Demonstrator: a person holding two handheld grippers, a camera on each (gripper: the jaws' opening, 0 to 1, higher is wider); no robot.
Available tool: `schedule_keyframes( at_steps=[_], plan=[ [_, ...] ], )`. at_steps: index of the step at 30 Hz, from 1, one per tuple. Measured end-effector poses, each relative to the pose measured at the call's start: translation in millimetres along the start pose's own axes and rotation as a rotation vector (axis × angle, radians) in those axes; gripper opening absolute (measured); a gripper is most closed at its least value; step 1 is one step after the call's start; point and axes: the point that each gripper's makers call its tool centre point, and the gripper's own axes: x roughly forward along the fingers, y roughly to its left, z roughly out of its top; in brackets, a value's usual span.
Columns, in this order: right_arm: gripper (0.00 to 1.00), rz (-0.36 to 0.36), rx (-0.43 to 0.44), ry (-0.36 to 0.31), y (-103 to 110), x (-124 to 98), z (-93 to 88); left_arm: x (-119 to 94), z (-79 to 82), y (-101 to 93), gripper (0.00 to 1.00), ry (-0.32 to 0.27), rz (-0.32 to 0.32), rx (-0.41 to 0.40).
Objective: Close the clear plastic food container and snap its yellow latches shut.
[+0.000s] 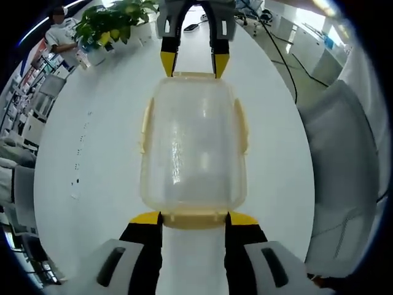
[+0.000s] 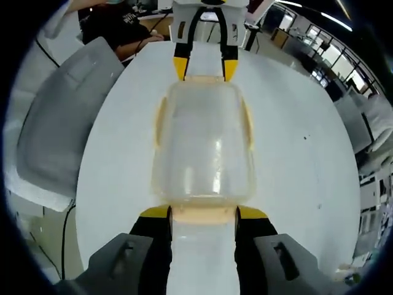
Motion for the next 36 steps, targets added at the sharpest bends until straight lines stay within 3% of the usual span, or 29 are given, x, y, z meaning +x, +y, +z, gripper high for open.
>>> schedule_keyframes(
  at_steps=[7,13,36],
  plan=[
    [0.36,0.015,0.012,0.008,-2.0,-2.5,-25.3,14.8,22.2,3.5,0.33,0.006,-0.013,0.004],
    [0.36,0.040,0.027,0.010,1.9,-0.7,-41.0,27.2,30.5,0.5,0.33,0.008,-0.040,-0.006],
    [0.36,0.109,0.040,0.021,10.0,10.5,-42.0,36.8,24.4,-6.1,0.33,0.063,-0.095,-0.034]
  ],
)
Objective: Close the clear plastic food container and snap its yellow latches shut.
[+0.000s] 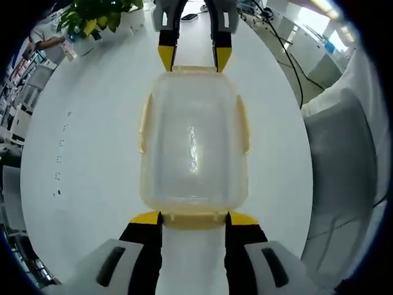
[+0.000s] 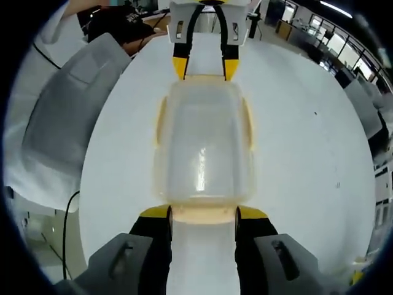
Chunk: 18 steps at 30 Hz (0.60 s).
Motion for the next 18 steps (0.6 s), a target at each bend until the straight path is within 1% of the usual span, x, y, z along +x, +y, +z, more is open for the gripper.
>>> schedule_keyframes(
  at_steps=[10,13,18],
  plan=[
    [0.36,0.018,0.011,0.009,1.6,2.1,0.0,1.9,-2.5,-1.6,0.34,0.007,-0.005,-0.001],
    [0.36,0.016,0.009,0.018,1.6,3.6,-1.4,6.1,-4.9,-2.4,0.34,0.015,-0.004,0.006],
    [0.37,0.020,0.013,0.013,1.2,3.4,-1.6,3.9,-4.3,-3.6,0.34,0.018,-0.005,0.005]
  ],
)
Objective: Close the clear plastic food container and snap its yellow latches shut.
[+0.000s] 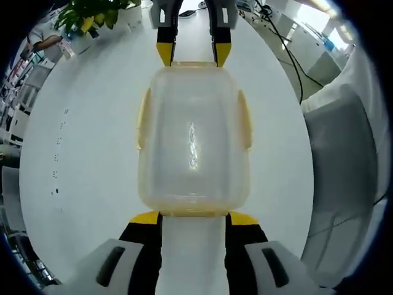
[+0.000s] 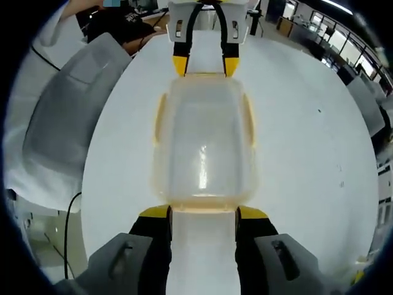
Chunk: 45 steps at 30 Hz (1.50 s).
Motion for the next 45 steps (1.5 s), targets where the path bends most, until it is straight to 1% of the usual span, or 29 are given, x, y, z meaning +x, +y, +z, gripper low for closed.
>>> schedule_keyframes(
  at_steps=[10,14,16,17,19,20,21,22,23,24,25,26,28,29,30,31,32,33,34,35,37,38,39,40,41,42,43,44,45],
  plan=[
    [0.38,0.005,0.012,0.015,0.1,1.2,-1.6,0.5,-2.8,0.9,0.35,0.011,0.010,-0.010],
    [0.36,-0.002,0.010,0.064,1.2,8.2,-15.4,9.4,-15.7,-1.7,0.28,0.057,0.018,-0.024],
    [0.37,0.004,0.043,0.081,2.8,9.6,-22.8,10.1,-24.0,1.1,0.30,0.081,0.039,-0.061],
    [0.38,0.010,0.066,0.088,3.8,9.6,-26.9,9.6,-26.8,4.1,0.30,0.072,0.054,-0.112],
    [0.38,0.006,0.099,0.101,3.0,8.7,-33.0,6.8,-28.2,2.0,0.31,0.054,0.049,-0.171],
    [0.38,0.000,0.127,0.113,1.6,7.5,-38.0,4.2,-31.0,2.1,0.32,0.046,0.051,-0.223],
    [0.38,-0.005,0.156,0.121,0.5,6.6,-41.8,2.4,-33.4,5.4,0.33,0.046,0.067,-0.253],
    [0.38,0.000,0.217,0.146,0.3,5.4,-50.0,-1.0,-40.3,13.8,0.34,0.064,0.106,-0.277],
    [0.40,0.012,0.238,0.156,2.0,5.1,-52.9,-4.1,-43.9,19.3,0.35,0.072,0.134,-0.279],
    [0.41,0.053,0.373,0.218,8.2,2.9,-68.5,-9.1,-47.2,25.2,0.35,0.071,0.169,-0.277],
    [0.43,0.055,0.402,0.223,8.3,2.9,-71.0,-12.3,-50.7,27.9,0.35,0.076,0.188,-0.306],
    [0.44,0.046,0.480,0.219,5.0,2.5,-76.8,-16.6,-56.4,30.4,0.36,0.072,0.199,-0.375],
    [0.41,0.021,0.573,0.183,-2.6,-1.2,-81.3,-20.9,-54.7,27.0,0.40,0.019,0.167,-0.483],
    [0.39,0.021,0.619,0.171,-2.3,-4.4,-82.2,-25.0,-52.7,24.5,0.42,-0.024,0.139,-0.579],
    [0.38,0.024,0.667,0.156,-2.5,-7.0,-82.3,-28.3,-52.6,21.9,0.44,-0.045,0.120,-0.645],
    [0.38,0.039,0.747,0.129,-1.2,-10.9,-80.6,-33.1,-52.8,19.9,0.47,-0.066,0.099,-0.741],
    [0.38,0.054,0.810,0.106,-0.2,-14.1,-77.5,-36.1,-48.2,19.0,0.50,-0.115,0.077,-0.810],
    [0.39,0.062,0.853,0.044,-2.9,-18.2,-69.6,-41.0,-38.9,18.0,0.54,-0.199,0.030,-0.945],
    [0.39,0.063,0.882,-0.001,-6.0,-22.0,-63.9,-45.8,-30.4,17.0,0.58,-0.262,-0.015,-1.072],
    [0.39,0.066,0.931,-0.067,-6.8,-28.0,-54.5,-54.1,-14.2,17.2,0.59,-0.383,-0.106,-1.216],
    [0.43,0.069,1.007,-0.151,-10.6,-35.8,-43.2,-66.0,1.9,18.8,0.57,-0.510,-0.231,-1.388],
    [0.44,0.085,1.051,-0.204,-12.8,-41.3,-35.4,-70.2,7.1,22.0,0.56,-0.570,-0.283,-1.496],
    [0.45,0.094,1.080,-0.241,-13.4,-44.2,-29.5,-71.9,8.9,25.8,0.55,-0.603,-0.295,-1.552],
    [0.45,0.108,1.127,-0.292,-15.3,-48.1,-21.1,-69.3,8.5,28.7,0.54,-0.627,-0.276,-1.579],
    [0.44,0.116,1.159,-0.331,-16.3,-50.3,-14.4,-65.8,6.1,28.4,0.53,-0.614,-0.259,-1.587],
    [0.43,0.136,1.186,-0.379,-16.0,-52.8,-5.4,-59.3,4.4,22.9,0.51,-0.576,-0.250,-1.567],
    [0.42,0.153,1.194,-0.402,-15.2,-53.2,-0.1,-54.8,2.4,18.7,0.50,-0.544,-0.243,-1.554],
    [0.42,0.176,1.196,-0.422,-12.1,-53.1,6.1,-50.2,1.0,14.5,0.49,-0.512,-0.240,-1.541],
    [0.42,0.186,1.196,-0.418,-10.8,-51.6,7.1,-46.9,2.2,10.0,0.47,-0.494,-0.250,-1.536]
  ],
)
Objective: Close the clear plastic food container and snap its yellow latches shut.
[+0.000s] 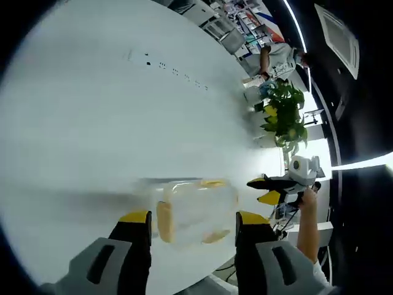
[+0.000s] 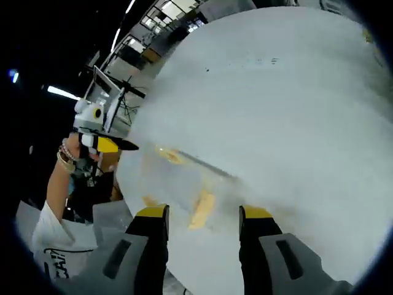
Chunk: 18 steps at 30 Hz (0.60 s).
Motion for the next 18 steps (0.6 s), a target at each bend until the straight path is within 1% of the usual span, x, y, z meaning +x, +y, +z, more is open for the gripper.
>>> schedule_keyframes(
  at_steps=[1,3,4,7,10,11,14,15,16,17,18],
  plan=[
    [0.42,0.003,0.003,0.006,1.4,2.2,-2.4,3.6,-6.9,-2.0,0.46,0.025,-0.004,0.000],
    [0.40,0.014,0.014,0.014,5.5,8.2,-6.2,7.5,-10.7,-3.3,0.49,0.029,-0.003,0.007],
    [0.40,0.013,0.019,0.016,6.2,10.7,-7.1,9.9,-12.1,-1.1,0.50,0.029,0.014,-0.006],
    [0.40,0.015,0.033,0.021,9.6,18.0,-11.6,14.5,-14.4,0.7,0.50,0.040,0.026,-0.006],
    [0.40,0.036,0.060,0.029,13.0,23.3,-14.3,17.3,-15.9,-2.5,0.49,0.047,0.015,-0.018],
    [0.40,0.034,0.063,0.030,12.9,24.4,-14.8,17.4,-13.2,-1.2,0.49,0.050,0.014,-0.023],
    [0.39,0.029,0.076,0.029,10.5,26.9,-13.4,21.2,-14.8,2.2,0.49,0.064,0.039,-0.020],
    [0.40,0.048,0.120,0.010,13.1,29.2,-10.6,21.8,-15.4,3.1,0.48,0.068,0.045,-0.016],
    [0.40,0.059,0.151,0.008,11.2,30.0,-5.3,22.2,-15.0,2.9,0.48,0.067,0.044,-0.013],
    [0.40,0.064,0.148,0.006,10.5,31.3,-3.4,22.9,-14.9,2.5,0.48,0.067,0.040,-0.013],
    [0.41,0.055,0.145,0.009,7.2,32.0,-2.0,24.2,-14.6,1.4,0.47,0.068,0.034,-0.022]
  ],
)
